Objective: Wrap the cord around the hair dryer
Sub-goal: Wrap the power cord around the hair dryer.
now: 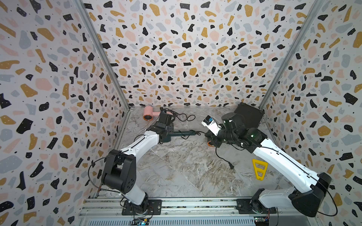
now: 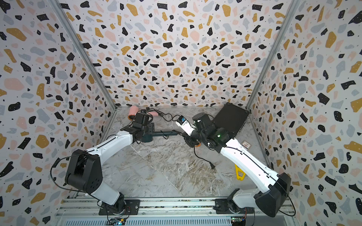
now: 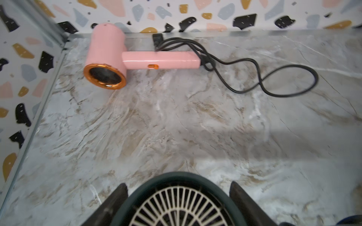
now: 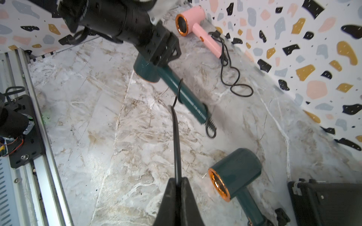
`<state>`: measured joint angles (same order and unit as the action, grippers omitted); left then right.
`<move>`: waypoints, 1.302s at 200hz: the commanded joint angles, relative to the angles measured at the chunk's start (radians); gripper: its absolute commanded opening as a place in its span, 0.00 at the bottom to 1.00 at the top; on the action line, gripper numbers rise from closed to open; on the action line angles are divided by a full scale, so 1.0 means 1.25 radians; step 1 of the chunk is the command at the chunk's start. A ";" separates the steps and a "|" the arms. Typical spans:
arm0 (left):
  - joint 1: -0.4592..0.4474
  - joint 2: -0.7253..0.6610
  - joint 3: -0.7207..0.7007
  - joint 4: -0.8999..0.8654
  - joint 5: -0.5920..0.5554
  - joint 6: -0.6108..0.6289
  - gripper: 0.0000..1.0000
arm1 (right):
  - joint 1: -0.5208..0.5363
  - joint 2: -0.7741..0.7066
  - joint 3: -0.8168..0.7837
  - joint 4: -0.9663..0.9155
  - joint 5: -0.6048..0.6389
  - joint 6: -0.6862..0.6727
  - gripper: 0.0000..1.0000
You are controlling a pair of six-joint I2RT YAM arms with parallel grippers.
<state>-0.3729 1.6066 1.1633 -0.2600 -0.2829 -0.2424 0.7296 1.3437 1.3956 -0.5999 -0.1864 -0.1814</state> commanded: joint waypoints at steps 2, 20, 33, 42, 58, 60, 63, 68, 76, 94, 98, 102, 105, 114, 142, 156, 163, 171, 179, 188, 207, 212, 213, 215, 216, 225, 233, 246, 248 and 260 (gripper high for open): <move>-0.028 0.001 0.035 -0.042 0.093 0.086 0.00 | -0.005 0.049 0.064 0.005 0.017 -0.033 0.00; -0.044 -0.005 0.034 -0.069 0.144 0.115 0.00 | -0.017 0.092 0.113 -0.001 0.014 -0.039 0.00; -0.062 -0.012 0.036 -0.091 0.172 0.144 0.00 | -0.031 0.119 0.140 -0.003 0.012 -0.043 0.00; -0.076 -0.018 0.037 -0.113 0.183 0.164 0.00 | -0.042 0.136 0.159 -0.007 0.011 -0.048 0.00; -0.093 -0.036 0.031 -0.144 0.221 0.187 0.00 | -0.070 0.164 0.183 -0.005 0.006 -0.051 0.00; -0.094 -0.038 0.030 -0.146 0.226 0.188 0.00 | -0.075 0.168 0.186 -0.006 0.006 -0.052 0.00; -0.096 -0.043 0.027 -0.149 0.235 0.188 0.00 | -0.081 0.173 0.190 -0.006 0.004 -0.050 0.00; -0.096 -0.056 0.019 -0.150 0.256 0.187 0.00 | -0.090 0.181 0.194 -0.006 0.003 -0.048 0.00; -0.096 -0.076 0.003 -0.146 0.290 0.181 0.00 | -0.105 0.194 0.198 -0.005 0.002 -0.045 0.00; -0.095 -0.131 -0.028 -0.121 0.380 0.157 0.00 | -0.141 0.214 0.187 0.004 -0.009 -0.027 0.00; -0.094 -0.143 -0.032 -0.114 0.400 0.149 0.00 | -0.147 0.216 0.179 0.010 -0.014 -0.022 0.00; -0.094 -0.155 -0.038 -0.108 0.417 0.141 0.00 | -0.153 0.217 0.170 0.017 -0.019 -0.017 0.00; -0.092 -0.163 -0.042 -0.101 0.429 0.131 0.00 | -0.158 0.217 0.162 0.024 -0.023 -0.012 0.00; -0.088 -0.184 -0.049 -0.083 0.473 0.103 0.00 | -0.169 0.216 0.136 0.045 -0.037 0.001 0.00; -0.078 -0.230 -0.057 -0.023 0.604 0.032 0.00 | -0.210 0.216 0.054 0.110 -0.084 0.047 0.00; -0.067 -0.245 -0.058 0.006 0.652 -0.004 0.00 | -0.226 0.214 0.017 0.133 -0.099 0.065 0.00; -0.059 -0.251 -0.063 0.028 0.679 -0.028 0.00 | -0.233 0.211 -0.004 0.147 -0.106 0.072 0.00; -0.046 -0.261 -0.069 0.055 0.707 -0.064 0.00 | -0.238 0.204 -0.028 0.164 -0.113 0.079 0.00; -0.029 -0.269 -0.079 0.113 0.731 -0.118 0.00 | -0.240 0.196 -0.055 0.185 -0.121 0.085 0.00; -0.007 -0.273 -0.099 0.186 0.762 -0.194 0.00 | -0.241 0.184 -0.086 0.213 -0.135 0.094 0.00; 0.048 -0.250 -0.115 0.313 0.822 -0.366 0.00 | -0.244 0.148 -0.176 0.320 -0.202 0.131 0.00; 0.059 -0.240 -0.113 0.336 0.835 -0.402 0.00 | -0.244 0.139 -0.202 0.349 -0.216 0.143 0.00; 0.059 -0.237 -0.112 0.339 0.837 -0.407 0.00 | -0.244 0.138 -0.206 0.355 -0.218 0.146 0.00; 0.062 -0.234 -0.111 0.346 0.840 -0.418 0.00 | -0.244 0.135 -0.213 0.364 -0.223 0.150 0.00; 0.063 -0.233 -0.111 0.350 0.840 -0.423 0.00 | -0.244 0.134 -0.218 0.369 -0.226 0.152 0.00; 0.070 -0.223 -0.107 0.365 0.832 -0.462 0.00 | -0.244 0.127 -0.245 0.401 -0.248 0.173 0.00; 0.077 -0.215 -0.101 0.366 0.814 -0.489 0.00 | -0.244 0.124 -0.266 0.424 -0.268 0.191 0.00; 0.093 -0.208 -0.095 0.341 0.756 -0.531 0.00 | -0.243 0.120 -0.297 0.441 -0.297 0.214 0.00; 0.096 -0.207 -0.096 0.337 0.747 -0.535 0.00 | -0.243 0.119 -0.302 0.454 -0.300 0.217 0.00; 0.112 -0.200 -0.093 0.301 0.686 -0.546 0.00 | -0.237 0.109 -0.336 0.481 -0.315 0.223 0.00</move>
<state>-0.2615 1.3594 1.0183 0.0372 0.6445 -0.7654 0.4347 1.5249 1.0290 -0.1230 -0.5037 0.0292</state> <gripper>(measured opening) 0.738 0.074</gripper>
